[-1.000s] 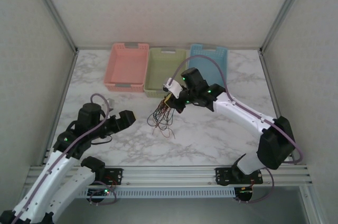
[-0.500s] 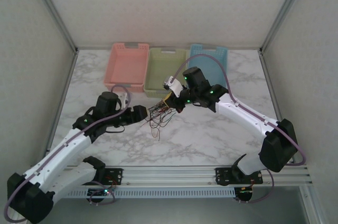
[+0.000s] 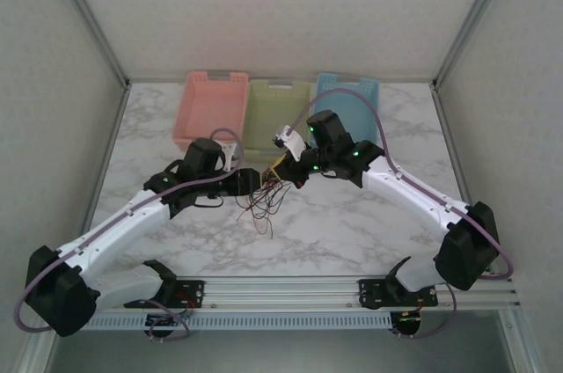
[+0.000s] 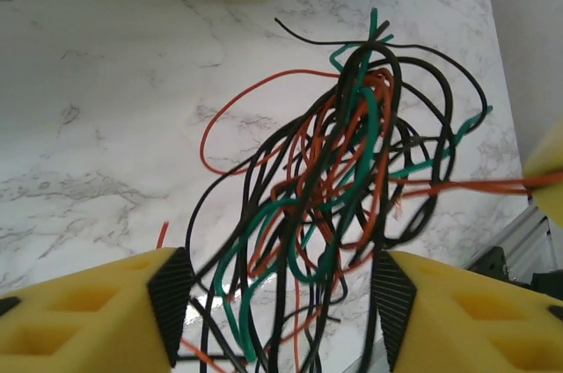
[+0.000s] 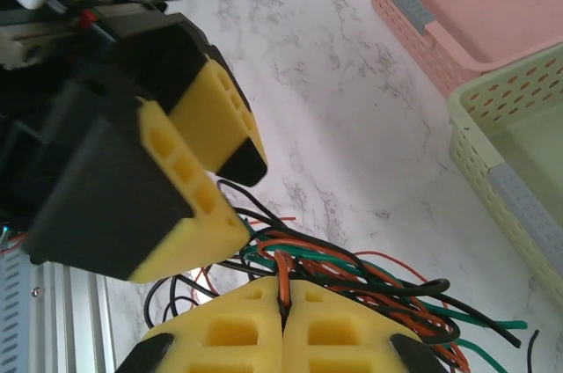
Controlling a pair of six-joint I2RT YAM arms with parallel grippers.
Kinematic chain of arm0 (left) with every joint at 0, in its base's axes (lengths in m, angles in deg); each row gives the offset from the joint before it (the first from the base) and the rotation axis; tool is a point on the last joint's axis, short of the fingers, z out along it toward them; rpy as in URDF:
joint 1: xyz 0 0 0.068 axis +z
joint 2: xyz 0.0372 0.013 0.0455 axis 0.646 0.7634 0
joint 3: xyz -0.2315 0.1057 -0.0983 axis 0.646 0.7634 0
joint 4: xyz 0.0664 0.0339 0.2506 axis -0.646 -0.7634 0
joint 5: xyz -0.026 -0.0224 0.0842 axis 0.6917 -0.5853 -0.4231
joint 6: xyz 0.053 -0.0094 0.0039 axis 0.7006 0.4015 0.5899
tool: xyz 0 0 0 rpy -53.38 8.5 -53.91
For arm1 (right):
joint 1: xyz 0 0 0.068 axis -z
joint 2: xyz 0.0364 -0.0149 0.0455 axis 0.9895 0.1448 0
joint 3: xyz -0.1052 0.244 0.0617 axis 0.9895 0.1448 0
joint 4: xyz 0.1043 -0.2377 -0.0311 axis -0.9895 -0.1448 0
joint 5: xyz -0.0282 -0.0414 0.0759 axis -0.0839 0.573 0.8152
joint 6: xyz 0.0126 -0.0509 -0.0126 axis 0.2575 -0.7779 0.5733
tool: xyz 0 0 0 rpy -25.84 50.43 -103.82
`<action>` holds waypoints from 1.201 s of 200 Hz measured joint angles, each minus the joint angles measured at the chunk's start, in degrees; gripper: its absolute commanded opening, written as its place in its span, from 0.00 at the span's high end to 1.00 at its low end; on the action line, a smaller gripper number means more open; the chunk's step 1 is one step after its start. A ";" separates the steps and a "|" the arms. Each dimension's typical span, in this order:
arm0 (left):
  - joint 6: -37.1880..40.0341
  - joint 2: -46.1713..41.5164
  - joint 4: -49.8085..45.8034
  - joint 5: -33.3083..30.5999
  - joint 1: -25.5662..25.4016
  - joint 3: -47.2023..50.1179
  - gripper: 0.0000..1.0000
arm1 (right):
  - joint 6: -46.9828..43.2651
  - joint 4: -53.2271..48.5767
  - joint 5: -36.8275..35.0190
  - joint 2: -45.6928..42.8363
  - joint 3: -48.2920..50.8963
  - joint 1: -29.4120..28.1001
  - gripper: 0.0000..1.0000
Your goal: Untangle the cables
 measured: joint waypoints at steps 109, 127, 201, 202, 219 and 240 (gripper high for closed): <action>-3.76 0.13 5.18 7.74 -0.44 4.09 0.48 | 0.17 -0.35 -0.26 -0.28 -0.02 0.00 1.00; -4.00 -0.02 5.25 7.80 -0.44 4.37 0.50 | 0.22 -0.35 -0.24 -0.28 -0.02 0.00 1.00; -5.44 0.00 6.12 8.63 -0.68 4.37 0.76 | 0.39 -0.17 -0.26 -0.28 -0.02 0.00 1.00; -5.40 0.00 6.12 8.66 -0.68 4.37 0.76 | 0.39 -0.17 -0.24 -0.28 -0.02 0.00 1.00; -5.62 0.00 6.36 8.81 -0.81 4.39 0.83 | 0.39 -0.17 -0.42 -0.28 -0.02 0.00 1.00; -5.68 0.00 6.34 8.59 -0.81 4.42 0.89 | 0.39 -0.15 -0.68 -0.28 -0.02 0.00 1.00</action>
